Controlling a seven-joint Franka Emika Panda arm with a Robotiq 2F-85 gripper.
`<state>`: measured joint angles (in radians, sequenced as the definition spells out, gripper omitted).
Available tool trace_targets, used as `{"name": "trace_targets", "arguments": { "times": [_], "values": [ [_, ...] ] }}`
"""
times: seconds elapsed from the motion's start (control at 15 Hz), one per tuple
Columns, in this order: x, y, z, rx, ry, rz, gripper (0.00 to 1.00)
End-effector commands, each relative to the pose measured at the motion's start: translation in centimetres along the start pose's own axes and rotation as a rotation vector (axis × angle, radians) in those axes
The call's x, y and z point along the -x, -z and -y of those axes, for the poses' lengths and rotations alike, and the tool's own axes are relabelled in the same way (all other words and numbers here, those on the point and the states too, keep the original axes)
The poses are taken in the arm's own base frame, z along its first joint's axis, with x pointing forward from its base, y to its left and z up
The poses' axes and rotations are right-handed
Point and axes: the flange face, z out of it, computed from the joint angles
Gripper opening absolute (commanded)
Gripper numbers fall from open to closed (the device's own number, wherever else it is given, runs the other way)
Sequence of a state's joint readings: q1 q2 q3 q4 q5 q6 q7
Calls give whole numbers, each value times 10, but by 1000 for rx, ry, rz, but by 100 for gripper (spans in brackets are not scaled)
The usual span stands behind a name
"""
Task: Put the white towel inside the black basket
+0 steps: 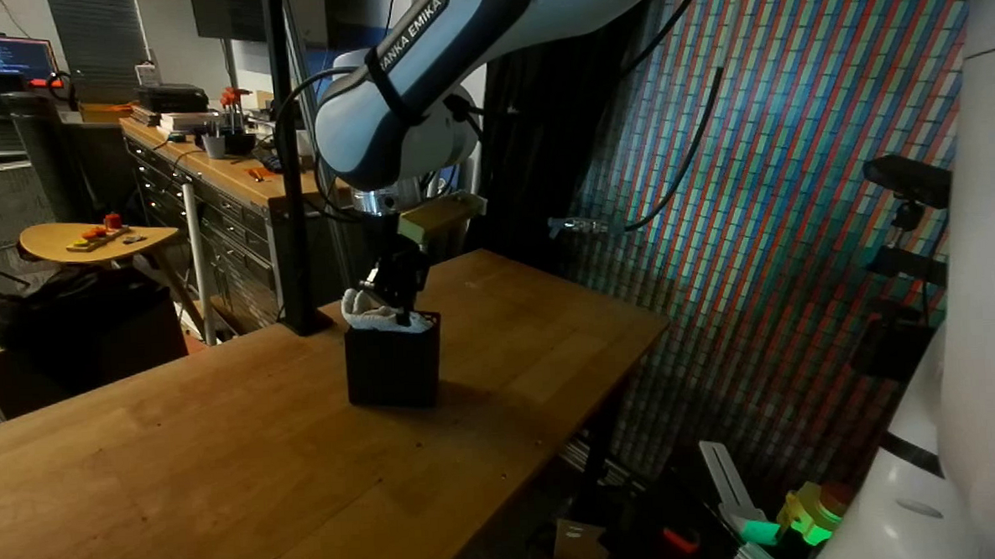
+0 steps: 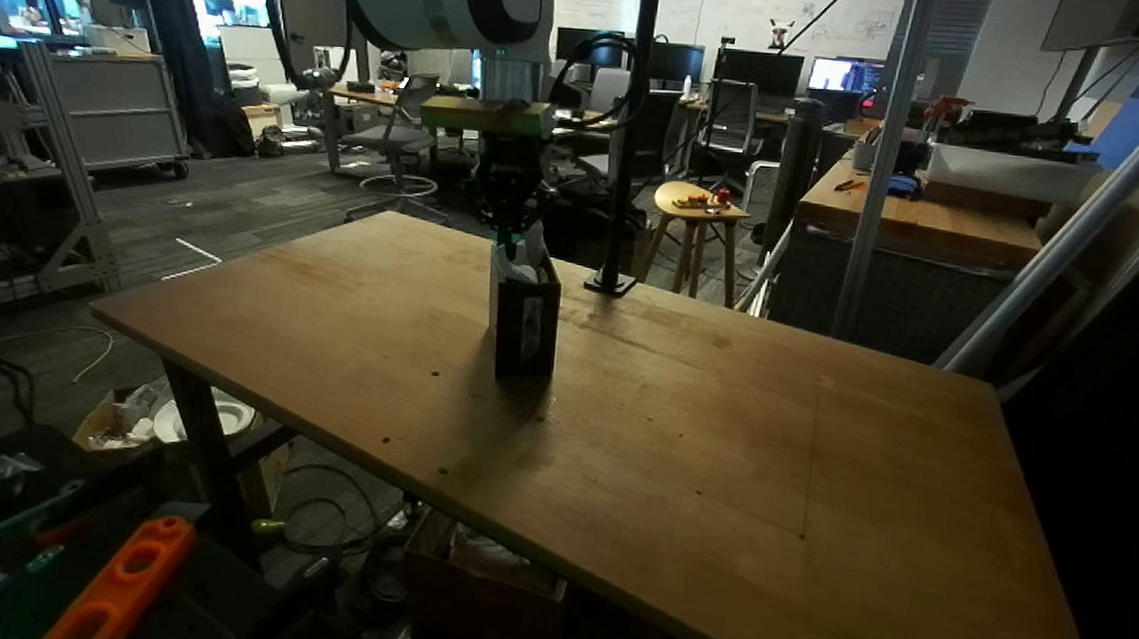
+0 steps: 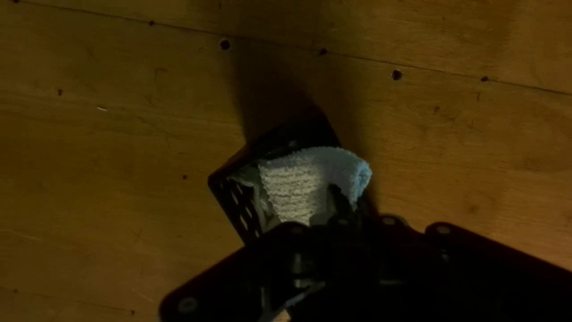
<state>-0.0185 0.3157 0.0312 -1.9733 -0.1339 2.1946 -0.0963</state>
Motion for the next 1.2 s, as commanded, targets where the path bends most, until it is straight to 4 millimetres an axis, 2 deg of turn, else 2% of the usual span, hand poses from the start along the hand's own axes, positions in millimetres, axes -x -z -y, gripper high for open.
{"name": "trace_targets", "arguments": {
  "times": [0.0, 0.33, 0.53, 1.13],
  "values": [
    [-12, 9, 1, -3, -98, -26, 3],
    [-34, 19, -4, -6, -179, -56, 2],
    [-44, 18, -11, -10, -222, -66, 2],
    [-43, -27, -39, -86, -400, 11, 2]
  ]
}}
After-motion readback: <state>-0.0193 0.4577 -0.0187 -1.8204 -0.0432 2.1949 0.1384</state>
